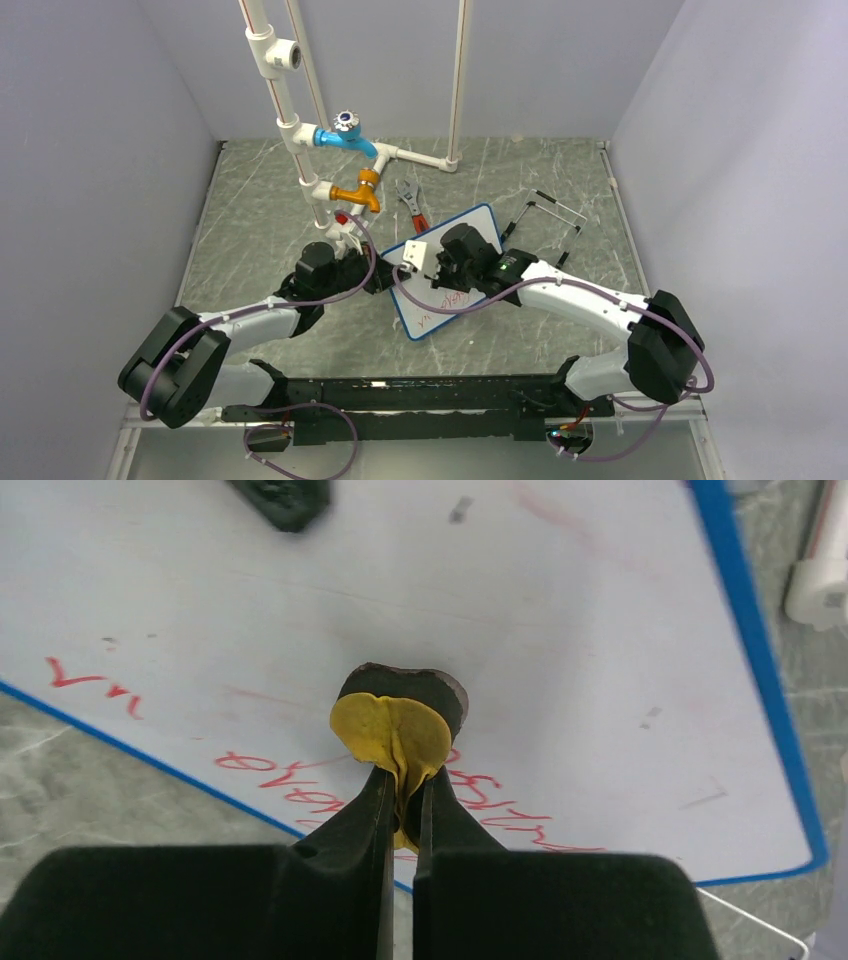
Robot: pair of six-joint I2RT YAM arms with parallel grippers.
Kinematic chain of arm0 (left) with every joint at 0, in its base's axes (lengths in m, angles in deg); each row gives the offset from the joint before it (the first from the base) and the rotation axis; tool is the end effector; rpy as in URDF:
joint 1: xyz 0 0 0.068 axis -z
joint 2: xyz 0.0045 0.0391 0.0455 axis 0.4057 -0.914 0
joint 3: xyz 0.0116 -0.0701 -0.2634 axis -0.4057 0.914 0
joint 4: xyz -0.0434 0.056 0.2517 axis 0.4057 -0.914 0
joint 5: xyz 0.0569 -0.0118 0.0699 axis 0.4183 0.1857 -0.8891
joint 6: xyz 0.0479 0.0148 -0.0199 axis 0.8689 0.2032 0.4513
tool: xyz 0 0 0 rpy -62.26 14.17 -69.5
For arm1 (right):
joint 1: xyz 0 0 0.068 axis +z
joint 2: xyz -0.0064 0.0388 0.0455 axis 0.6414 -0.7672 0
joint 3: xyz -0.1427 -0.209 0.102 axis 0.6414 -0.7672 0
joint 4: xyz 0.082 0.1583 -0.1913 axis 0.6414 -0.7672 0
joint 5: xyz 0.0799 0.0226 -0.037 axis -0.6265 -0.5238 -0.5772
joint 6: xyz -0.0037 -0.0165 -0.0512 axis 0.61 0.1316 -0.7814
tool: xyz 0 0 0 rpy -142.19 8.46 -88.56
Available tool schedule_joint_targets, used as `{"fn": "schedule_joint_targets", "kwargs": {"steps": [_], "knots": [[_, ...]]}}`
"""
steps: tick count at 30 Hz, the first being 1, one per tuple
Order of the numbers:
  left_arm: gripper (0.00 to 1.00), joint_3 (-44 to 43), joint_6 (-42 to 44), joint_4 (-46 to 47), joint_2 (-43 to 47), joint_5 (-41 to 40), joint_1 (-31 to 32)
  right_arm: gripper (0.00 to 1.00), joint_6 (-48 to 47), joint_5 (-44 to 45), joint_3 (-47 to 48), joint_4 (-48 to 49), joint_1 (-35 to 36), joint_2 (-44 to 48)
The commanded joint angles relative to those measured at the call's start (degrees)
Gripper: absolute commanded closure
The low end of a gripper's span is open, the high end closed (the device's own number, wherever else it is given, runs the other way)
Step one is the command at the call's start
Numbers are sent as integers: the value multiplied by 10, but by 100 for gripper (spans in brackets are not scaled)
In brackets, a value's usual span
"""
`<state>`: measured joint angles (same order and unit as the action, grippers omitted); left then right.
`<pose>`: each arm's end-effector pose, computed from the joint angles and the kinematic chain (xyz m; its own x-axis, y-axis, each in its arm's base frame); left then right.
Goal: Erase the whiteboard
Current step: Erase the whiteboard at the center of the board.
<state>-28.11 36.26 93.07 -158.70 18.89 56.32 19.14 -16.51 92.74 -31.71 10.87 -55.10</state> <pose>0.1993 -0.1464 0.1957 -0.6990 -0.2628 -0.6651 0.5347 0.4254 -0.7301 0.1794 0.2195 0.2381 0.0512 -0.8418 -0.5374 -0.9054 0.1879 -0.3806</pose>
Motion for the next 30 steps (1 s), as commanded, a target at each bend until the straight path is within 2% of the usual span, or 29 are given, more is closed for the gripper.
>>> {"fn": "schedule_joint_targets", "kwargs": {"steps": [1,8,13,20,26,30], "knots": [[100,3,0,29,9,46,9,100,8,2,-7,36,-10,15],[100,11,-5,40,11,45,9,100,-31,-97,-5,-13,33,-1],[100,24,-6,46,19,42,9,100,-20,-68,1,0,45,-16],[100,32,-12,66,17,49,9,100,45,31,-4,70,-29,1],[100,30,-12,60,25,49,9,100,43,1,-4,58,-41,7],[100,30,-15,57,31,43,9,100,9,-70,-4,16,-6,2]]}}
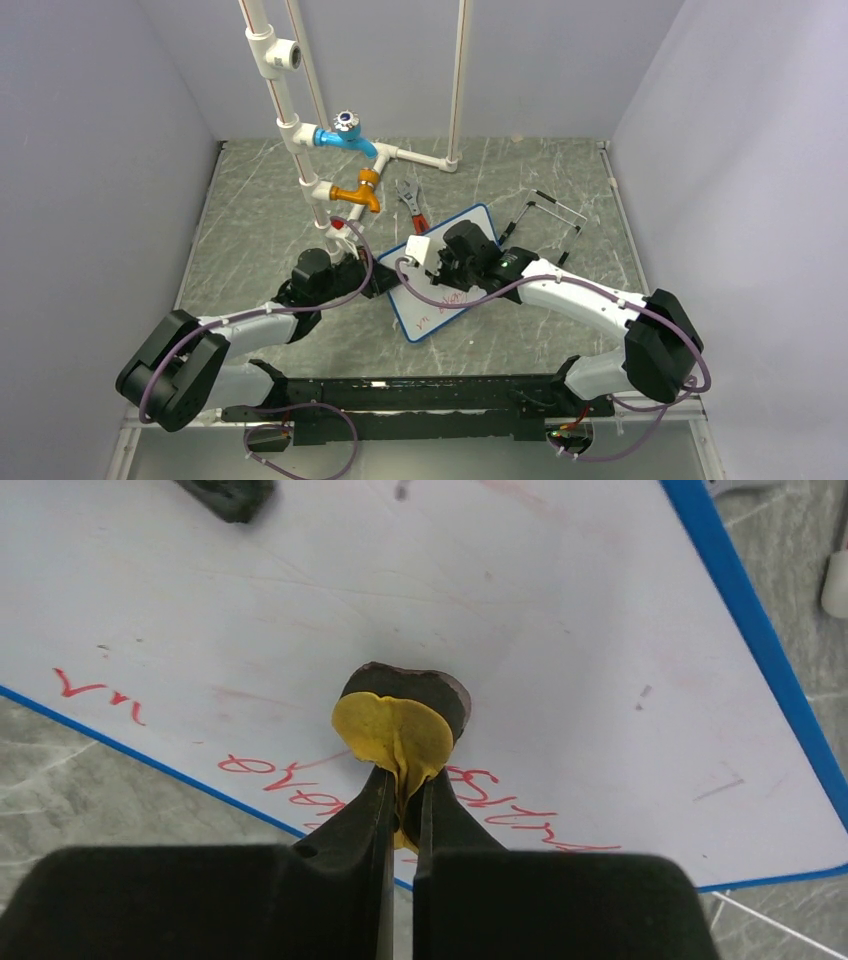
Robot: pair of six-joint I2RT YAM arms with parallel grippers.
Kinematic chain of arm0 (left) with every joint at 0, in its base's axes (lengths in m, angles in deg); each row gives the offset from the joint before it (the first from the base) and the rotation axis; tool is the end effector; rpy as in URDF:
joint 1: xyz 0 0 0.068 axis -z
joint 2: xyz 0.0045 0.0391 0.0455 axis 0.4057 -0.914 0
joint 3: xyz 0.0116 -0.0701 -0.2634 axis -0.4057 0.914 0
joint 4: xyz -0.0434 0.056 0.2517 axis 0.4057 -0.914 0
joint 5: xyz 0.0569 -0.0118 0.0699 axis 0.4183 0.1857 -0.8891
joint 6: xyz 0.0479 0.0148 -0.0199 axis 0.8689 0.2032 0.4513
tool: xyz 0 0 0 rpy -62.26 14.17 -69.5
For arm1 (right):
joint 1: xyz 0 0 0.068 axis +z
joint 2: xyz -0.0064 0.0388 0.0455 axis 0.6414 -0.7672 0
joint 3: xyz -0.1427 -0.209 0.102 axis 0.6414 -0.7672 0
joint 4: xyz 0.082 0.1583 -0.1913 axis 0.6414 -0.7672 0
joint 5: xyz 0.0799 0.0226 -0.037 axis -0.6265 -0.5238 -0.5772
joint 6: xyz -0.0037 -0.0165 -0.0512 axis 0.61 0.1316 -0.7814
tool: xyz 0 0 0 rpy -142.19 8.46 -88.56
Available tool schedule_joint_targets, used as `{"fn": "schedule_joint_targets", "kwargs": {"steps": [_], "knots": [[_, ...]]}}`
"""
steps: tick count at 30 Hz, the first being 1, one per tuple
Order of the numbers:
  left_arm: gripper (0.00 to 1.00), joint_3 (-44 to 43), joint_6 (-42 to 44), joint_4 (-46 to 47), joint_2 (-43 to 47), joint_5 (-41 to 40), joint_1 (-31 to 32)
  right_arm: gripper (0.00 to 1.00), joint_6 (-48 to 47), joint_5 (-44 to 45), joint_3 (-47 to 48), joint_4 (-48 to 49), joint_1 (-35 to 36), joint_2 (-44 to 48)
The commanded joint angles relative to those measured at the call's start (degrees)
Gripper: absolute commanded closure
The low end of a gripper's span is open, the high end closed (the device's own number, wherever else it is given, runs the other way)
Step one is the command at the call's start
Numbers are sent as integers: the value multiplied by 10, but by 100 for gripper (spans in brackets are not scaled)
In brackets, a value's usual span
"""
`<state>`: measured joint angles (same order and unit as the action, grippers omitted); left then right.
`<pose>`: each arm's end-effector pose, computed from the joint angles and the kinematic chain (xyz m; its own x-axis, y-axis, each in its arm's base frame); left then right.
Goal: Erase the whiteboard
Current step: Erase the whiteboard at the center of the board.
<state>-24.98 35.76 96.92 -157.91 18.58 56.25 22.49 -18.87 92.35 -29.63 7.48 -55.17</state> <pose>0.1917 -0.1411 0.1892 -0.6868 -0.2799 -0.6708 0.5425 0.4168 -0.7293 0.1925 0.2111 0.2383 -0.0303 -0.8050 -0.5925 -0.9003 0.2794 -0.3337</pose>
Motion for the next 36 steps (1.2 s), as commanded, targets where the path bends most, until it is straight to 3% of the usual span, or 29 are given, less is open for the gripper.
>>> {"fn": "schedule_joint_targets", "kwargs": {"steps": [1,6,9,17,22,29,32,36], "knots": [[100,0,-11,21,24,46,10,100,-38,-58,0,-14,40,-1],[100,7,-14,25,25,42,10,100,-75,-82,2,-50,82,-19],[100,9,-12,24,28,42,10,100,-62,-39,2,-29,80,-23],[100,11,-6,27,27,45,10,100,10,61,-11,56,-10,20],[100,6,-7,28,24,50,9,100,1,30,-12,42,-15,21],[100,10,-10,40,27,49,9,100,-51,-137,5,-48,-11,24],[100,11,-16,47,30,47,10,100,-51,-128,2,-45,-11,26],[100,12,-19,47,40,39,10,100,-22,-52,-6,1,-12,26]]}}
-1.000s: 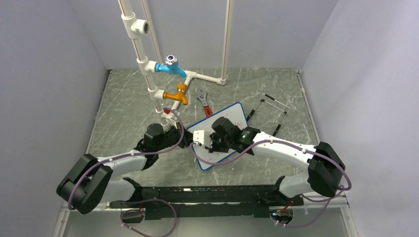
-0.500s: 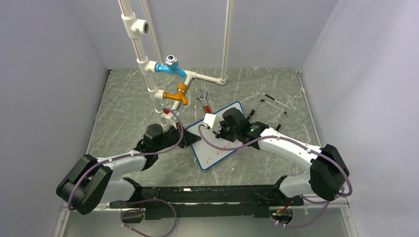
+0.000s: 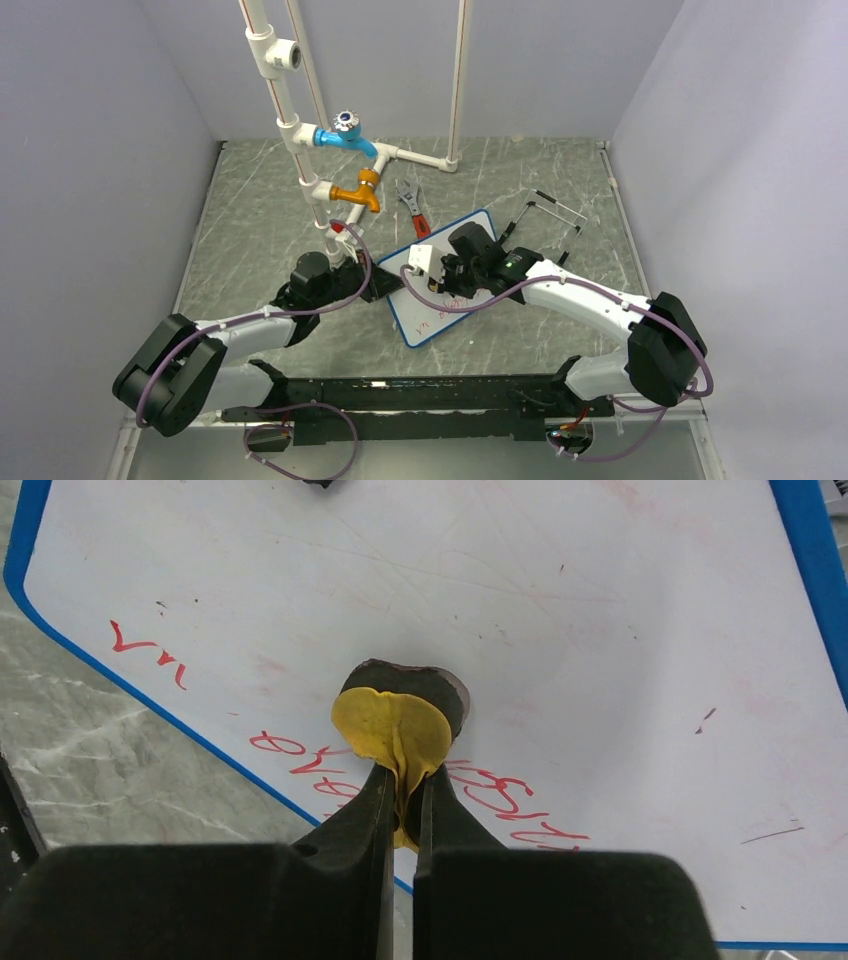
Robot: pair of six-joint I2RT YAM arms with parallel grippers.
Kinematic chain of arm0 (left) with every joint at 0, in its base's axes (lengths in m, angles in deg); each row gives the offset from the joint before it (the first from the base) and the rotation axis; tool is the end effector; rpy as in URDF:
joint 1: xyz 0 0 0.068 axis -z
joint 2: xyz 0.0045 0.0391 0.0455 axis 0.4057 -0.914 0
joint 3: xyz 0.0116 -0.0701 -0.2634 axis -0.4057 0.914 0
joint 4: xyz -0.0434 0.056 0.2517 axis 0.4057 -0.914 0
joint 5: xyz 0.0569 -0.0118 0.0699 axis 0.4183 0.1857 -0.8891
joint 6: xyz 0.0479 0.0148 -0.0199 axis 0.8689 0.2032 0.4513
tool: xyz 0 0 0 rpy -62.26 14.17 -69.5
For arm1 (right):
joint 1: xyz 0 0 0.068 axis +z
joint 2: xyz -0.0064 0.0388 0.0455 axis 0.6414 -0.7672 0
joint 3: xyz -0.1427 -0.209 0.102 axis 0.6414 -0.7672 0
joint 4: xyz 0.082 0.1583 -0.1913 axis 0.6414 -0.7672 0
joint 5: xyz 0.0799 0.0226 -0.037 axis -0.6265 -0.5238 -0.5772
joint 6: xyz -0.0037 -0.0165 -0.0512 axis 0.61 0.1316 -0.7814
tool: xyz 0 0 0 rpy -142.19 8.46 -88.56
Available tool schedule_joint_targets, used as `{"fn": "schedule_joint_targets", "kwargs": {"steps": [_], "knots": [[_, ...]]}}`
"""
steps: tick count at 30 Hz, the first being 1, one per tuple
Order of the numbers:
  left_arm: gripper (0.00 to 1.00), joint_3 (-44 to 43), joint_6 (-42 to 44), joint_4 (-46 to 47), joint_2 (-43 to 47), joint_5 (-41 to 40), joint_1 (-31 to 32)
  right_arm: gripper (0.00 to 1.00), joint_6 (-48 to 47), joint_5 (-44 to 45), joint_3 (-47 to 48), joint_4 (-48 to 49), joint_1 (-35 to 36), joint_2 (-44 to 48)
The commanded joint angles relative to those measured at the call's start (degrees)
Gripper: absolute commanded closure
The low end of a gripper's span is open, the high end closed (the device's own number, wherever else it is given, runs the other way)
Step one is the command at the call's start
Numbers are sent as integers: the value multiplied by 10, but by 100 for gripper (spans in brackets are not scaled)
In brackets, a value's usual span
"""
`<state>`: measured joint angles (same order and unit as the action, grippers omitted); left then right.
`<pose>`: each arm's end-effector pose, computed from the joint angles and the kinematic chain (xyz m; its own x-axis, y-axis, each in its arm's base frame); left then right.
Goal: Erase the whiteboard
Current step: Erase the whiteboard at the center of the board.
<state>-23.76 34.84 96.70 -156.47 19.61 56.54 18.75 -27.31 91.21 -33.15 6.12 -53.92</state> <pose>0.1857 -0.1393 0.1879 -0.7027 -0.2722 -0.6573 0.5396 0.3983 -0.7417 0.1862 0.2023 0.2336 0.0168 -0.8006 -0.5989 -0.9528 0.1687 -0.2523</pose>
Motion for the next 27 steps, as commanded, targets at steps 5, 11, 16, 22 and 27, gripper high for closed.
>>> {"fn": "schedule_joint_targets", "kwargs": {"steps": [5,11,16,22,27], "knots": [[100,5,-12,48,36,23,6,100,43,103,-3,81,-14,18],[100,4,-10,43,37,22,7,100,25,32,3,41,-22,21],[100,1,-11,47,34,28,7,100,-44,-146,19,-58,-5,10],[100,6,-9,48,40,26,7,100,-13,-76,15,-20,5,-3],[100,9,-10,56,37,29,7,100,65,75,4,78,-24,0]]}}
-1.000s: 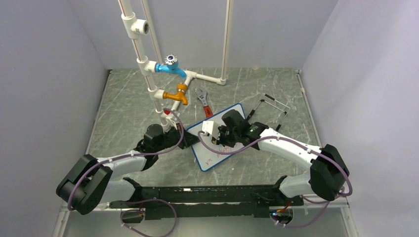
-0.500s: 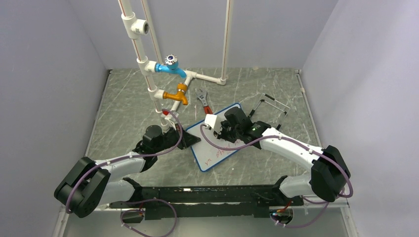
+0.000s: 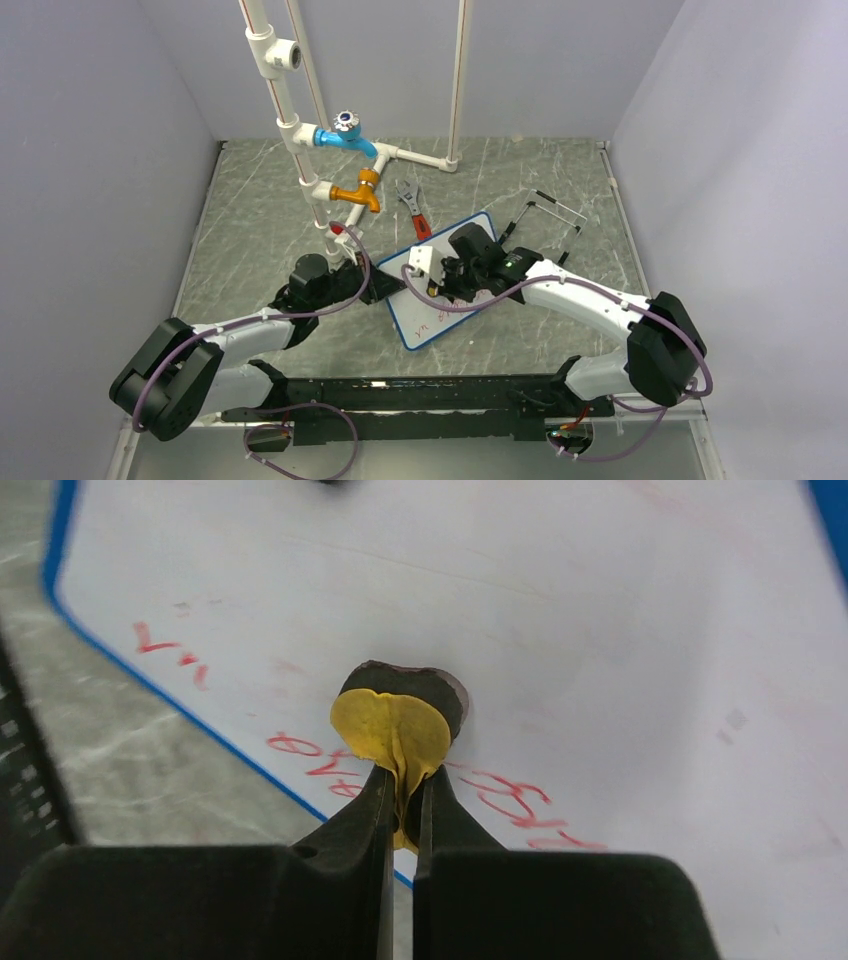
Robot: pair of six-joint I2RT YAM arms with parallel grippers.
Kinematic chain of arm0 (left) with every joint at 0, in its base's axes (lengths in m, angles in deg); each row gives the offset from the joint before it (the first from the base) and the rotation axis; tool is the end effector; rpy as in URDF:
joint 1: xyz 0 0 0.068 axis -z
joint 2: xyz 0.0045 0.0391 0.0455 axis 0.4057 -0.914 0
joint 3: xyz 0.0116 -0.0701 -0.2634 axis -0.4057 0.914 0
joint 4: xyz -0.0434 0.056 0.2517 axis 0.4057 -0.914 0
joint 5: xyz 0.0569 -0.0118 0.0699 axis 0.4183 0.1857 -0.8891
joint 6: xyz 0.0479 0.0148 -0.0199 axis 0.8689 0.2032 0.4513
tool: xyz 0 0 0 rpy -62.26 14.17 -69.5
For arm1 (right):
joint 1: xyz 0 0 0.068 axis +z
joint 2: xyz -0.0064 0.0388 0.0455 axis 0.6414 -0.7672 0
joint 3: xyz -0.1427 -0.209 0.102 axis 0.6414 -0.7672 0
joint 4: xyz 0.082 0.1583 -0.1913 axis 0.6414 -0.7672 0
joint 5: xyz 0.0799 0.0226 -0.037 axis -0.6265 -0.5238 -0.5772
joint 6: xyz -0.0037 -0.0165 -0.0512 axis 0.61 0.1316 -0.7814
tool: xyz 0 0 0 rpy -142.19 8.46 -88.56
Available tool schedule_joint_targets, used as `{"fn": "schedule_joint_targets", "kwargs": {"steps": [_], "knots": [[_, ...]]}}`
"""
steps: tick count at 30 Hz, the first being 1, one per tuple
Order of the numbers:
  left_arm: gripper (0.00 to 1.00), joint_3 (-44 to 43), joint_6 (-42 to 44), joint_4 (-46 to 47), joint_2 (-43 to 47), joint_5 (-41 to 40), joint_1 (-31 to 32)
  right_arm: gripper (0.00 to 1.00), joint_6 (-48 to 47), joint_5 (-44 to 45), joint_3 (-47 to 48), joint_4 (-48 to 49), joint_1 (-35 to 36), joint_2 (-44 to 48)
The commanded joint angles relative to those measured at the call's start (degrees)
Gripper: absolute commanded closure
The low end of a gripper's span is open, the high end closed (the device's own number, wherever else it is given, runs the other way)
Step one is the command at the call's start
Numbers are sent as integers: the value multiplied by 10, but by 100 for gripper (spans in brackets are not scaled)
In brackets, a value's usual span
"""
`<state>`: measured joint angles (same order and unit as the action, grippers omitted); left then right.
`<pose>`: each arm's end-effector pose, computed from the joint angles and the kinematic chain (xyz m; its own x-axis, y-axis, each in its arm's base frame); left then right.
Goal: Erase the whiteboard
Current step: Erase the whiteboard at the center of the board.
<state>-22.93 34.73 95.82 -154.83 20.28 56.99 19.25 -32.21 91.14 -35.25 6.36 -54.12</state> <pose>0.1801 -0.1383 0.1879 -0.7102 -0.2598 -0.6543 0.5443 0.3867 -0.7444 0.1809 0.2027 0.2305 0.0070 -0.7885 -0.6150 -0.9776 0.1240 -0.1701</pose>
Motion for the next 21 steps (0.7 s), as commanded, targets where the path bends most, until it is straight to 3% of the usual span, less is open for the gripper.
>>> {"fn": "schedule_joint_targets", "kwargs": {"steps": [1,8,15,21], "knots": [[100,3,-11,69,19,23,2,100,71,140,3,109,-35,4],[100,8,-15,85,15,23,2,100,89,157,0,120,-62,19],[100,8,-12,80,19,22,2,100,-17,-32,12,3,-13,0],[100,12,-8,75,28,20,2,100,-12,12,18,9,10,-22]]}}
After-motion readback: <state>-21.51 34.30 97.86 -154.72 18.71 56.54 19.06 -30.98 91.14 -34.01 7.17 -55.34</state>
